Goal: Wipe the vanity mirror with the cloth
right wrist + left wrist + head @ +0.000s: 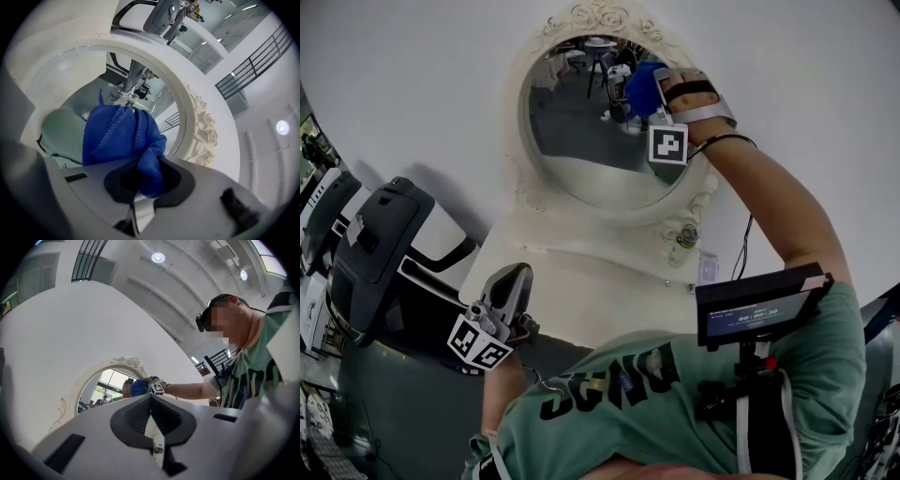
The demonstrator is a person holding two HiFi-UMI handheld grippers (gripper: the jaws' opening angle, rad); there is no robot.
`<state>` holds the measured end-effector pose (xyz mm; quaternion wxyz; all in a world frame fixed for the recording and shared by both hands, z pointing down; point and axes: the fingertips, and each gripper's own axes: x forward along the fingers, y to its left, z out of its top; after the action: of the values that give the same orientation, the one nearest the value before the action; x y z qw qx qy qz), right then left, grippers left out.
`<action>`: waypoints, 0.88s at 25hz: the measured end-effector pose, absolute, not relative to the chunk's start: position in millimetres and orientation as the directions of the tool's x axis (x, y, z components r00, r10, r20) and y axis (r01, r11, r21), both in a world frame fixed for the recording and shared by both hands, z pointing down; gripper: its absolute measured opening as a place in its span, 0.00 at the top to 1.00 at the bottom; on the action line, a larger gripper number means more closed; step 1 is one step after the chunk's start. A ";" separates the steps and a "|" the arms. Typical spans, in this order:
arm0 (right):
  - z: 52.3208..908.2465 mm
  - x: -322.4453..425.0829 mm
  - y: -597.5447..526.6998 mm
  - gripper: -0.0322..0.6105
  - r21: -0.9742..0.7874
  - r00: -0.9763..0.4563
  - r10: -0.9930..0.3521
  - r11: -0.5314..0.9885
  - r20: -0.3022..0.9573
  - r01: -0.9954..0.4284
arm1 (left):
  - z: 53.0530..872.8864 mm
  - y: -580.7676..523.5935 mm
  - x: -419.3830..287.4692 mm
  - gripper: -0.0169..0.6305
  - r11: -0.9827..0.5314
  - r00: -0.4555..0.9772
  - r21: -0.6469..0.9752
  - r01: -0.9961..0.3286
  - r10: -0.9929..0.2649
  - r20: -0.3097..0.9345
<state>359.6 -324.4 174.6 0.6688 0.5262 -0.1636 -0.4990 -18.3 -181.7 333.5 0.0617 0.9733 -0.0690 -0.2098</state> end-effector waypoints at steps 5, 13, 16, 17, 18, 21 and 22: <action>174.1 375.3 -306.9 0.88 0.827 0.561 -0.752 0.038 -0.346 0.561 | 338.1 -183.5 -27.0 0.96 -0.980 0.896 0.162 -0.119 -0.176 -0.407; 271.8 407.2 -270.7 0.88 0.851 0.704 -0.695 0.277 -0.142 0.446 | 356.7 -181.4 -27.8 0.96 -0.974 0.899 0.201 -0.109 -0.183 -0.398; 338.8 416.5 -260.2 0.88 0.855 0.746 -0.666 0.386 -0.002 0.347 | 364.5 -177.0 -24.1 0.96 -0.972 0.903 0.215 -0.097 -0.176 -0.391; 362.0 417.8 -258.1 0.88 0.844 0.755 -0.655 0.424 0.036 0.328 | 368.3 -175.0 -23.5 0.96 -0.970 0.905 0.223 -0.096 -0.178 -0.386; 387.1 418.1 -256.9 0.88 0.832 0.761 -0.644 0.463 0.078 0.306 | 372.6 -173.0 -23.1 0.96 -0.968 0.907 0.232 -0.097 -0.182 -0.380; 472.7 411.4 -259.5 0.88 0.808 0.758 -0.603 0.560 0.248 0.181 | 388.8 -167.4 -24.0 0.96 -0.956 0.912 0.272 -0.108 -0.204 -0.356; 499.8 405.8 -264.1 0.88 0.803 0.746 -0.593 0.580 0.302 0.137 | 395.7 -165.5 -25.9 0.96 -0.950 0.913 0.291 -0.116 -0.217 -0.344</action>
<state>405.8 -264.1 499.8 0.8428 0.4036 -0.2826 -0.2166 -25.9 -165.5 395.7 0.1332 0.9690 -0.0859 -0.1894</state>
